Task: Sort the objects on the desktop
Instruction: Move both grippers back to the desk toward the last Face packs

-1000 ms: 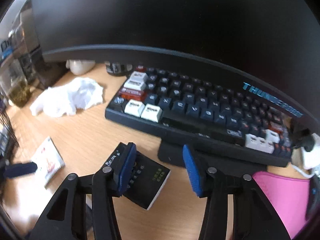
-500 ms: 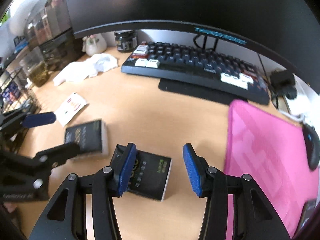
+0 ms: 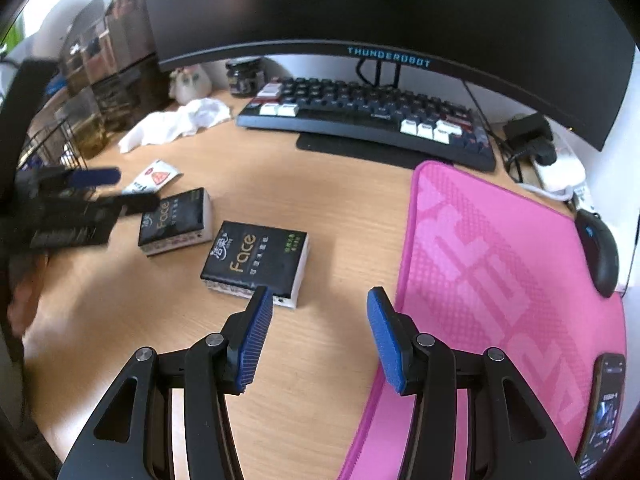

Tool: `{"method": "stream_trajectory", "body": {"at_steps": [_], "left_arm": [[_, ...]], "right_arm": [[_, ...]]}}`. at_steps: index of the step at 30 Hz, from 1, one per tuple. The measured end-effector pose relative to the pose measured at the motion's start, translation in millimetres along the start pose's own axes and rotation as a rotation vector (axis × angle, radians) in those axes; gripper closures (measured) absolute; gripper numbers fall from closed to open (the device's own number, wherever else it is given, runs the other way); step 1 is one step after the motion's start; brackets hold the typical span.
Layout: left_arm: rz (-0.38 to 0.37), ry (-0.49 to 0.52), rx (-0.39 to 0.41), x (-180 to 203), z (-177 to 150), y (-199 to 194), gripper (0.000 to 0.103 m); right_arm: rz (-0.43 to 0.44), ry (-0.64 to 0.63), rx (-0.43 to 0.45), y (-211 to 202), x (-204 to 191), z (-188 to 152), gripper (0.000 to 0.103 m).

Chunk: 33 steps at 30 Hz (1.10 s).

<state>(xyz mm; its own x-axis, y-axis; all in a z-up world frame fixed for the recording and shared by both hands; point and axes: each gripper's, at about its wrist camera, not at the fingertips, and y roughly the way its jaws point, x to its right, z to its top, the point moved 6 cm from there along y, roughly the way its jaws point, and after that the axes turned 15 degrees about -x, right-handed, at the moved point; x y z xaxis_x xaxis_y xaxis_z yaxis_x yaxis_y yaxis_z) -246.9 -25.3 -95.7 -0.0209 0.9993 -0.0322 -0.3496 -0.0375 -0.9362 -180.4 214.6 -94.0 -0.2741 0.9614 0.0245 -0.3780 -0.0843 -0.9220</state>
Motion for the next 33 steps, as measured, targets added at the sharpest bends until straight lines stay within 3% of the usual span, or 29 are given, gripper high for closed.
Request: {"method": "stream_trajectory", "body": {"at_steps": [6,14,20,24,27,31,33], "left_arm": [[0.027,-0.051,-0.046,-18,5,18,0.023],[0.010,0.014,-0.087,1,-15,22,0.023],[0.075,0.011,-0.069,-2,-26,12,0.023],[0.017,0.021,-0.100,0,-34,15,0.023],[0.044,0.036,-0.100,2,-40,16,0.023],[0.034,0.023,-0.083,-2,-39,8,0.023],[0.020,0.017,-0.072,-2,-36,3,0.023]], "right_arm": [[-0.057,0.049,-0.024,18,24,10,0.055],[0.015,-0.009,-0.025,19,-7,3,0.055],[0.039,-0.037,-0.012,11,-27,-7,0.055],[0.115,-0.108,-0.037,9,-56,-19,0.055],[0.137,-0.142,-0.040,7,-71,-26,0.055],[0.129,-0.115,-0.013,-1,-62,-24,0.055],[0.115,-0.092,0.020,-8,-53,-20,0.047]]}}
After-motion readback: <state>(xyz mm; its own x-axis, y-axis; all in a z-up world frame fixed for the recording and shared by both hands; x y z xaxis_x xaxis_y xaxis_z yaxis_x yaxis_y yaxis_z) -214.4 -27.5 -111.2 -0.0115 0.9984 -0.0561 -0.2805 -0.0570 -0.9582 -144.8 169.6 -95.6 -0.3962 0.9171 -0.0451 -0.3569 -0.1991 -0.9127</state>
